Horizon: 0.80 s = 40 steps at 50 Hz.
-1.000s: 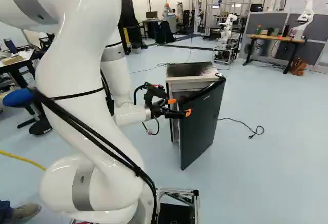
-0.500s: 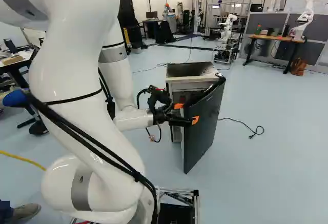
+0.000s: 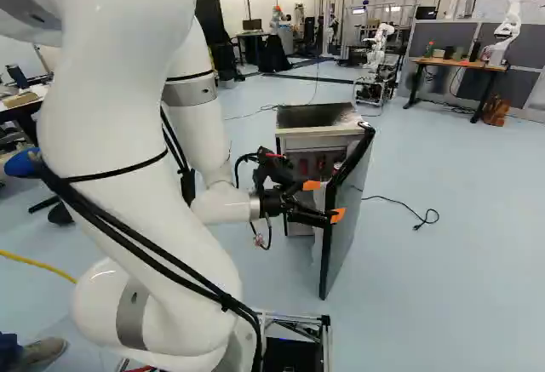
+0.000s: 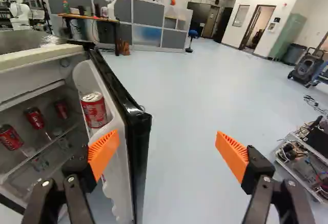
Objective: Grab a drink from the fridge
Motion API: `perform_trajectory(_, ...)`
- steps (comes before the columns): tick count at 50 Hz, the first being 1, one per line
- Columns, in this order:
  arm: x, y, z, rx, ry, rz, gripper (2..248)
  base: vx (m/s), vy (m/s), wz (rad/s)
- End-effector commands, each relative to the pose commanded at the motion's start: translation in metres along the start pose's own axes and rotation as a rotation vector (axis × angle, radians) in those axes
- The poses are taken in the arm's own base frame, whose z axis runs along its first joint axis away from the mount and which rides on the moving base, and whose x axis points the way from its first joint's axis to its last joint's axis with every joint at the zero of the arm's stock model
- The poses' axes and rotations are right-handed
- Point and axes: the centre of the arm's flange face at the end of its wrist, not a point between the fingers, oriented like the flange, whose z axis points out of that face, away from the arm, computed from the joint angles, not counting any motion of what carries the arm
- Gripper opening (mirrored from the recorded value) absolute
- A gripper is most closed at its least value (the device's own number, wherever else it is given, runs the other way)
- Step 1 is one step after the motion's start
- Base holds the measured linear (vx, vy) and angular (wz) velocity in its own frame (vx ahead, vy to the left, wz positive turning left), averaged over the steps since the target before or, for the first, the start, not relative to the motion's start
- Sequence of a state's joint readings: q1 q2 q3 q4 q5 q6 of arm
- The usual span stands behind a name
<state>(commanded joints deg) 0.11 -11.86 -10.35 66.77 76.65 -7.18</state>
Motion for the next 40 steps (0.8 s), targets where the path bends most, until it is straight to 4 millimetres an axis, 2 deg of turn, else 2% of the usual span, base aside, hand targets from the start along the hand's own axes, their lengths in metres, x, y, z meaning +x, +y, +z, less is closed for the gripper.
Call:
perform_trajectory(17, 0.001, 0.002, 0.004, -0.022, -0.003, 0.006, 247, 0.0, 0.0, 0.0)
perform_trajectory(40, 0.005, -0.012, 0.015, -0.038, 0.001, 0.023, 247, 0.0, 0.0, 0.0)
